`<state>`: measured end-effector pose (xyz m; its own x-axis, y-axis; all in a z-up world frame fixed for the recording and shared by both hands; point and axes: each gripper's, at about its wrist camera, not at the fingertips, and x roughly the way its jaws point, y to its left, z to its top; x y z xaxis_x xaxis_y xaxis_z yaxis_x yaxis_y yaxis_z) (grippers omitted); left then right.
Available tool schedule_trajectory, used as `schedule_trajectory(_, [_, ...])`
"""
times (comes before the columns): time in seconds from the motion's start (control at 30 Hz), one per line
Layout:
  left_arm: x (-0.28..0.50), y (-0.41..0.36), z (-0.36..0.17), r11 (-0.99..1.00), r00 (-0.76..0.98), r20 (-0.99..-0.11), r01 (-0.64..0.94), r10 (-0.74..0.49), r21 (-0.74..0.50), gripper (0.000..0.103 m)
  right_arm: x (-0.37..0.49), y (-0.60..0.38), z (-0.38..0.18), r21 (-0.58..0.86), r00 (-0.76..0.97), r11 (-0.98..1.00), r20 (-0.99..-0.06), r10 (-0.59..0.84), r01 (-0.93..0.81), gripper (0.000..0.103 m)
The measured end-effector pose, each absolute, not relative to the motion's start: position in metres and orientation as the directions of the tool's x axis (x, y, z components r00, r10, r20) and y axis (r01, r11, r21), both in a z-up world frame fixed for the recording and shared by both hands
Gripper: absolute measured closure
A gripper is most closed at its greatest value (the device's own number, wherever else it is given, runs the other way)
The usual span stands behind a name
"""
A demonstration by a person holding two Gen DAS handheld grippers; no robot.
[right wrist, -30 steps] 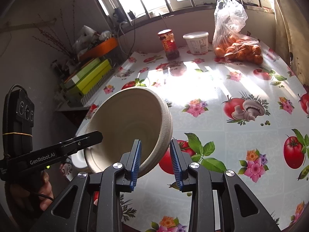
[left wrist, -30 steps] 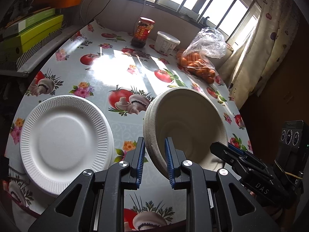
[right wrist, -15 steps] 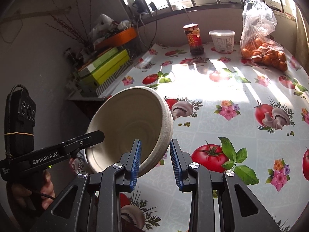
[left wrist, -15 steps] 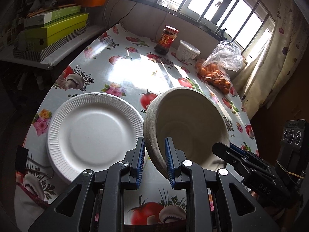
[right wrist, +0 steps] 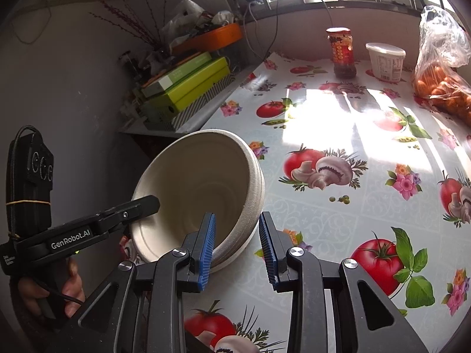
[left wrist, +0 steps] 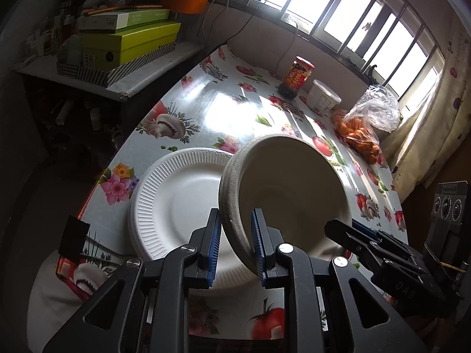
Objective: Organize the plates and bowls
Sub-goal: 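Lower the bowl stack onto the white plate stack with both tools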
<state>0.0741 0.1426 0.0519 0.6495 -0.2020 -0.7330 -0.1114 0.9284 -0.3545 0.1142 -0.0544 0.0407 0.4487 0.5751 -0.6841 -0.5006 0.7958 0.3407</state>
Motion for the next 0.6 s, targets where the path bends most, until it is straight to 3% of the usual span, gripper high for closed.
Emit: schedule_trajectory(0.6, [0.082,0.18,0.036,0.916,0.633,-0.759,-0.199,-0.15,-0.347,0.081,0.14,-0.008,0.026,0.342,0.393,0.772,-0.708,0.587,-0.536,0.073])
